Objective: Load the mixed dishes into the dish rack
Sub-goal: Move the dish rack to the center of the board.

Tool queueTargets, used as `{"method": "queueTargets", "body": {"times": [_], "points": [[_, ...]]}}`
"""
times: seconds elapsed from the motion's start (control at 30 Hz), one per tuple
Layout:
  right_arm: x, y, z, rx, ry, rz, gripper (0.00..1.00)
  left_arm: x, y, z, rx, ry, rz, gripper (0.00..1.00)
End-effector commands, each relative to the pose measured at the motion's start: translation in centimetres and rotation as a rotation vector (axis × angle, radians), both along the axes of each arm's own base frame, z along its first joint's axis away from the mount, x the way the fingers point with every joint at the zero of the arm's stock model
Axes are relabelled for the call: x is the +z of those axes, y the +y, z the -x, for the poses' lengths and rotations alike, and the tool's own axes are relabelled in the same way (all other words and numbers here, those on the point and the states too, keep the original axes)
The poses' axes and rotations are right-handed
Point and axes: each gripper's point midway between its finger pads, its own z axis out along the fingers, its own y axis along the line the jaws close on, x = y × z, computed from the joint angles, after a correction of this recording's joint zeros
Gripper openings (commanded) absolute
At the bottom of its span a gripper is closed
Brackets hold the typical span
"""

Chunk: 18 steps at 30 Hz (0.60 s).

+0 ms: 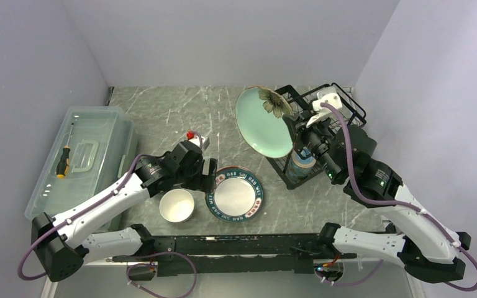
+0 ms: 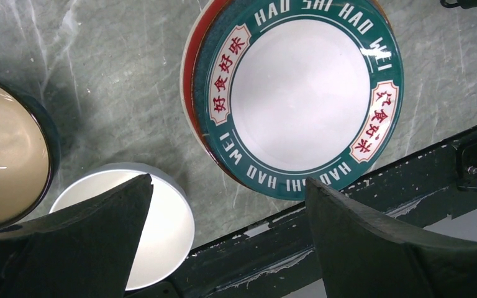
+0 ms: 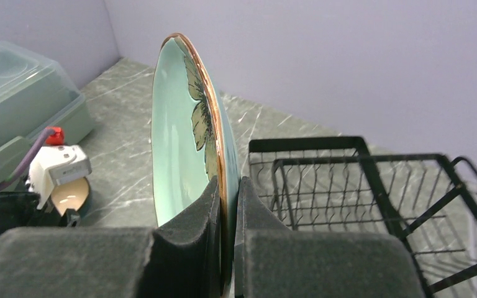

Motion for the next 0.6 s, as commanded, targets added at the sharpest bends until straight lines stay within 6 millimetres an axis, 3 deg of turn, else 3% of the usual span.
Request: {"method": "queueTargets", "body": {"times": [0.0, 0.4, 0.57], "points": [[9.6, -2.9, 0.5, -0.066, -0.233, -0.149, 0.0, 1.1, -0.7, -0.1, -0.031, -0.033, 0.048, 0.99], [12.5, -5.8, 0.3, -0.178, -0.376, -0.001, 0.0, 3.8, -0.3, 0.4, -0.086, -0.088, 0.063, 0.99], [13.1, -7.0, 0.2, -0.232, -0.392, 0.019, 0.0, 6.0, -3.3, 0.4, -0.161, -0.098, 0.198, 0.99]]}}
